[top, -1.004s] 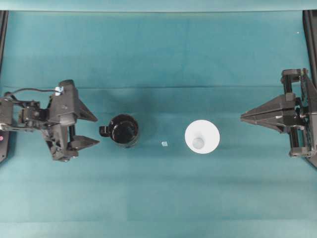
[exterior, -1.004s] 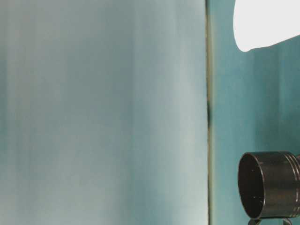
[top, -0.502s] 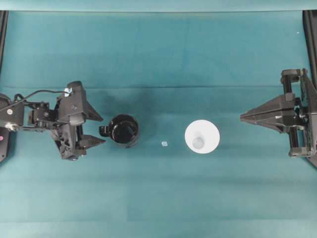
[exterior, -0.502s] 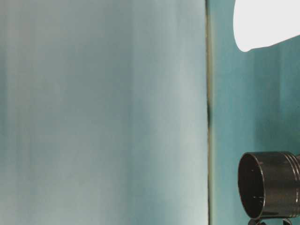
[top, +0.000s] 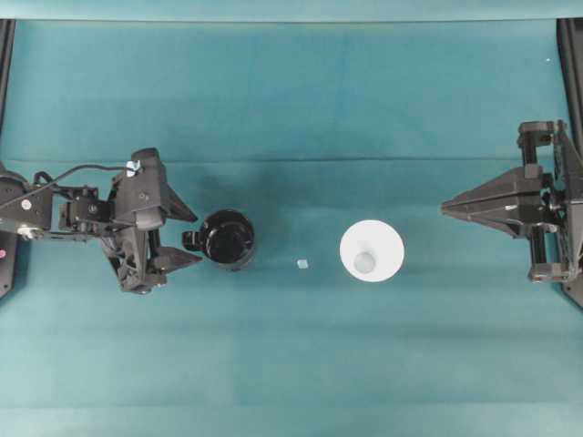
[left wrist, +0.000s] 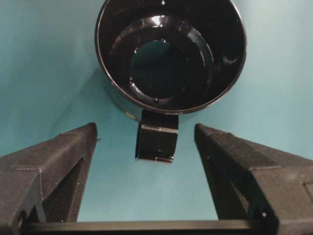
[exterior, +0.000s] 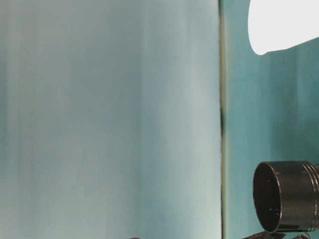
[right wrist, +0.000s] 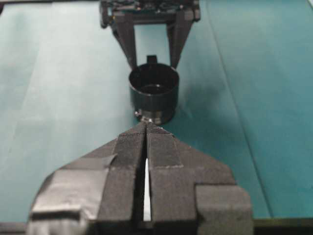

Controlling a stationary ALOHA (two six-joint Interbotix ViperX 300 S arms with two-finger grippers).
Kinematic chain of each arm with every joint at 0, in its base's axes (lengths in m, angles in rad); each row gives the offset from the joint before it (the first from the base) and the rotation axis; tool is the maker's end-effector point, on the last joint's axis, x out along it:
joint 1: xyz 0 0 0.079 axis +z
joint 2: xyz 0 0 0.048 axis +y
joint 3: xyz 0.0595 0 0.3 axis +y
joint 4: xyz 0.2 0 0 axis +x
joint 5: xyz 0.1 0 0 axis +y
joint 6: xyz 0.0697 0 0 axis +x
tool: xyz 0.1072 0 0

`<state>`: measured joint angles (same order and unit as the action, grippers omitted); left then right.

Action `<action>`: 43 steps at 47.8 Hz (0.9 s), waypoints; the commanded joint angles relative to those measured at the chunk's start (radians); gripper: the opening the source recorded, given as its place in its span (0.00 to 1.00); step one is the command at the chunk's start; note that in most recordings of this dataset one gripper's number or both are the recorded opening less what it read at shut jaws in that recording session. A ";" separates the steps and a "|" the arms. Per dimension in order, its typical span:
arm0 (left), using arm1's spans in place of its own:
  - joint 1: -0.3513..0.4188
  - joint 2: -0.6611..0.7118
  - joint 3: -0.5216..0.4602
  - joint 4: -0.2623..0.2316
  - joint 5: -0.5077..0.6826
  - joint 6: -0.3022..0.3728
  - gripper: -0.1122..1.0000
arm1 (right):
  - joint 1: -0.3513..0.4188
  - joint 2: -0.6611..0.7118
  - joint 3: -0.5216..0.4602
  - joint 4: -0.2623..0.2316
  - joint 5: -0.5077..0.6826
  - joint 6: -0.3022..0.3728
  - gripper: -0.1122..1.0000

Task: Put the paper cup into the moved cup holder.
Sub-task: 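Close the left gripper on the black cup holder's rim, then slide the black cup holder rightward toward the white paper cup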

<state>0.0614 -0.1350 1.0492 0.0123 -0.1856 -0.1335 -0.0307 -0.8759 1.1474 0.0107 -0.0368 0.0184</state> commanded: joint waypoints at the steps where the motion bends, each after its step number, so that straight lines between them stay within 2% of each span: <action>1: -0.002 0.000 -0.012 0.002 -0.006 0.005 0.81 | -0.002 0.005 -0.018 0.003 -0.005 0.009 0.13; 6: -0.002 0.000 -0.014 0.003 -0.006 0.005 0.77 | -0.002 0.003 -0.018 0.003 -0.005 0.009 0.13; 11: -0.002 0.000 -0.015 0.002 -0.009 0.006 0.66 | -0.002 0.005 -0.018 0.003 -0.005 0.009 0.13; 22: -0.011 0.000 -0.017 0.003 -0.034 0.031 0.27 | -0.002 0.005 -0.018 0.002 -0.003 0.011 0.13; 29: -0.014 0.002 -0.020 0.003 -0.038 0.052 0.27 | -0.002 0.005 -0.018 0.003 -0.003 0.011 0.13; 43: -0.014 0.005 -0.055 0.003 -0.091 0.052 0.27 | -0.002 0.005 -0.018 0.002 0.008 0.011 0.13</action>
<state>0.0491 -0.1304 1.0262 0.0123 -0.2546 -0.0828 -0.0291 -0.8759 1.1474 0.0107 -0.0276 0.0199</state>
